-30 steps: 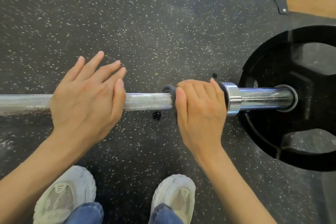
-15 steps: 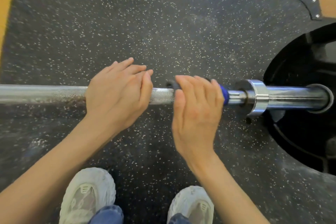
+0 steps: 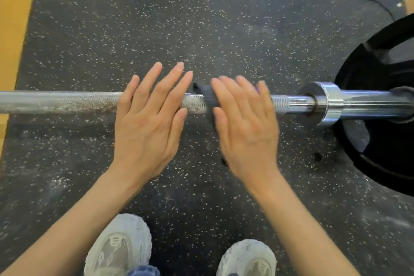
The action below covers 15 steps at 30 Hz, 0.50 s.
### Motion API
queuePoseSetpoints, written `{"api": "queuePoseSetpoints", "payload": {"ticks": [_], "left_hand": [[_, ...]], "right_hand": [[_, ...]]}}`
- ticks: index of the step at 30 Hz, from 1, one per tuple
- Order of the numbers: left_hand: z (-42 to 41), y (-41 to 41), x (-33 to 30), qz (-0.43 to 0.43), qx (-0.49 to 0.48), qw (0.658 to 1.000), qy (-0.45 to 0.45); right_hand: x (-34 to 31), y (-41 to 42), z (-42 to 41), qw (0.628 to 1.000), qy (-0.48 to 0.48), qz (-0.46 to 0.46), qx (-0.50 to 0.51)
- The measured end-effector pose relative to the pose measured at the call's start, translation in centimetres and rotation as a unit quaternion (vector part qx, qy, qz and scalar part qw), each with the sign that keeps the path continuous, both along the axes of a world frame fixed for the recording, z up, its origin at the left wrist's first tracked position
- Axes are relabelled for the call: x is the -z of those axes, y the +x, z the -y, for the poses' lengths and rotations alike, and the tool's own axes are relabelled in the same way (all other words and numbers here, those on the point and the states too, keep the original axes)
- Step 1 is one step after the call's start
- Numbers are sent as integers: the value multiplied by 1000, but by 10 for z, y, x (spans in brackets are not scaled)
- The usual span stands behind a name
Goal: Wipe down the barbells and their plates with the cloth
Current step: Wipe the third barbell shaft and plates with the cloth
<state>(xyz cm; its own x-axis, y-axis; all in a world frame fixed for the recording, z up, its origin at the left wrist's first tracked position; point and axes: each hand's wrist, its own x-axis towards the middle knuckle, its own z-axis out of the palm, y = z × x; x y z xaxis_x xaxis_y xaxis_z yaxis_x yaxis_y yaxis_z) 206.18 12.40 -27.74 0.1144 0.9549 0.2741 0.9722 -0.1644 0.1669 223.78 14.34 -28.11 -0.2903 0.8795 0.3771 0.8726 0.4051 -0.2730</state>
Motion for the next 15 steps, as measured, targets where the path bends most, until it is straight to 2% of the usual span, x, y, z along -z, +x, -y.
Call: {"api": "queuePoseSetpoints", "payload": {"ticks": [3, 5, 8, 11, 13, 15], "left_hand": [[-2, -2, 1, 6, 1, 1000, 6], [-6, -1, 1, 9, -1, 1000, 8], [-10, -2, 1, 16, -4, 1000, 8], [-12, -2, -1, 20, 2, 1000, -2], [-14, -4, -2, 22, 8, 1000, -5], [-16, -4, -1, 28, 7, 1000, -6]], "right_hand": [[0, 33, -6, 996, 14, 0, 87], [0, 13, -5, 991, 4, -36, 131], [0, -29, -4, 996, -6, -48, 70], [0, -3, -12, 1000, 4, 3, -8], [2, 24, -14, 999, 13, 14, 41], [2, 17, -12, 994, 9, -22, 106]]}}
